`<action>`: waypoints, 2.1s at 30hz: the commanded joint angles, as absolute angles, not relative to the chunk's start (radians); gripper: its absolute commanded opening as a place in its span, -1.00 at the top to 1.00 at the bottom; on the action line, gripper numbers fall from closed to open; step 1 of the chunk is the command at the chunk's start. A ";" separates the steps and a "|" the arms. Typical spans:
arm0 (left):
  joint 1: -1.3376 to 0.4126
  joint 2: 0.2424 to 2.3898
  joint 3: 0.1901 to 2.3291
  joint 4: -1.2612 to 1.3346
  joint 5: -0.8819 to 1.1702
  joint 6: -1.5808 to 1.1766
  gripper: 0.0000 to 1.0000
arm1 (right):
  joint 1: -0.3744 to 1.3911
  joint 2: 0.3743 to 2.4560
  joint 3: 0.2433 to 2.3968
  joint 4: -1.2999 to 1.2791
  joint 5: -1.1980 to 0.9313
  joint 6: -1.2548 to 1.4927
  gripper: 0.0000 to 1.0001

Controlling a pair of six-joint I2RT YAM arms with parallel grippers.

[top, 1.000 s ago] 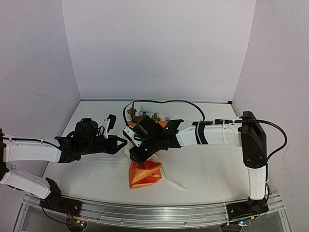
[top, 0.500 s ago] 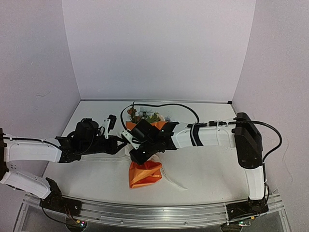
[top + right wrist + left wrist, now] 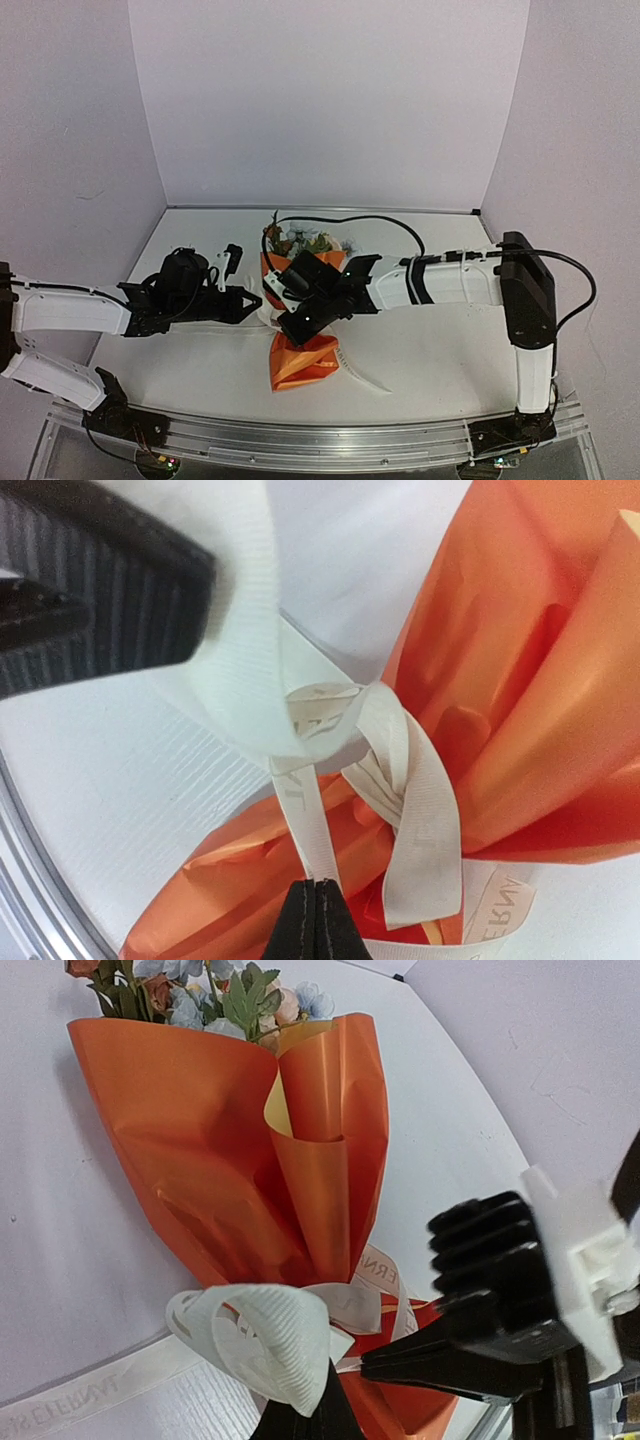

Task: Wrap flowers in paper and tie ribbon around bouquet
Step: Cross the half-tied ribbon over the folded bouquet.

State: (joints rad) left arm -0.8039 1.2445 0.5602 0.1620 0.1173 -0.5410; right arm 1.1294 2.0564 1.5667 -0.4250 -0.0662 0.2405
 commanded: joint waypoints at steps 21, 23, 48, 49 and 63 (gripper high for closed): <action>-0.799 1.150 0.338 0.250 0.260 -0.700 0.47 | 1.137 2.045 1.615 -0.457 -0.051 0.632 1.00; -0.799 1.114 0.335 0.236 0.262 -0.704 0.37 | 1.136 2.042 1.609 -0.457 -0.047 0.635 1.00; -0.797 0.802 0.571 -0.135 0.164 -0.586 0.03 | 1.155 2.048 1.585 -0.459 -0.023 0.673 1.00; -0.796 0.861 0.591 -0.139 0.157 -0.552 0.07 | 1.155 2.047 1.582 -0.459 -0.017 0.679 1.00; -0.792 1.447 0.844 -0.076 0.205 -0.287 0.23 | 1.155 1.994 1.484 -0.404 0.059 0.827 1.00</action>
